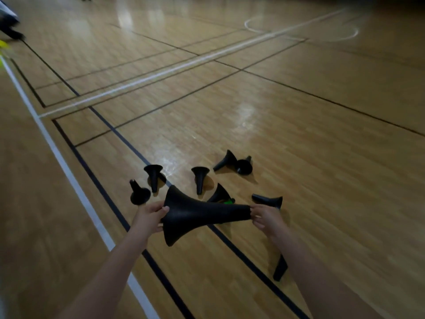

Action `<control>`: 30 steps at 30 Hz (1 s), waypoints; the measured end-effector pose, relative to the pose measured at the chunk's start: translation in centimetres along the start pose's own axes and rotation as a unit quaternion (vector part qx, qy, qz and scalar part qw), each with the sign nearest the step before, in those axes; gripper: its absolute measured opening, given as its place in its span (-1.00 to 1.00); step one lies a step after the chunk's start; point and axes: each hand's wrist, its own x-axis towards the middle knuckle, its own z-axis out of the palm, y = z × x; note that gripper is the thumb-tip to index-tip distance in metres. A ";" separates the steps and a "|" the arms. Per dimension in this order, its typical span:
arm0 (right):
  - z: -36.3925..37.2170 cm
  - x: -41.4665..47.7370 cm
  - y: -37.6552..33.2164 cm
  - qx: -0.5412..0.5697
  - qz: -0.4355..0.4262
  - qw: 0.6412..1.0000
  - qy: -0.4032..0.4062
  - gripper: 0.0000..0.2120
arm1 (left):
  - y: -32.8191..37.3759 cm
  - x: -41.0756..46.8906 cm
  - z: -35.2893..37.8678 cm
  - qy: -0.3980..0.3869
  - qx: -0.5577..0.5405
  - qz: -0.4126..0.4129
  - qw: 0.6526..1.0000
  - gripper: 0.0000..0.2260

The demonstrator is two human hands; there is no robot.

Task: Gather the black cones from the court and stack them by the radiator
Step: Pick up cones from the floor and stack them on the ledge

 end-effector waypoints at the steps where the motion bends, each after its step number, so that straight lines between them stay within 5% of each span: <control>1: 0.4 -0.2 -0.2 0.000 -0.013 1.000 -0.007 -0.76 | 0.0 -0.2 -0.6 0.003 0.002 -0.003 1.000 -0.77; 16: 11.1 -6.5 -8.2 -0.082 -0.087 0.960 -0.254 -0.84 | 2.8 -9.2 -10.8 0.193 -0.076 0.061 0.976 -0.80; 30: 19.9 -16.7 -4.0 -0.161 -0.083 0.851 -0.493 -0.76 | -3.8 -26.2 -15.7 0.429 -0.096 0.055 0.896 -0.79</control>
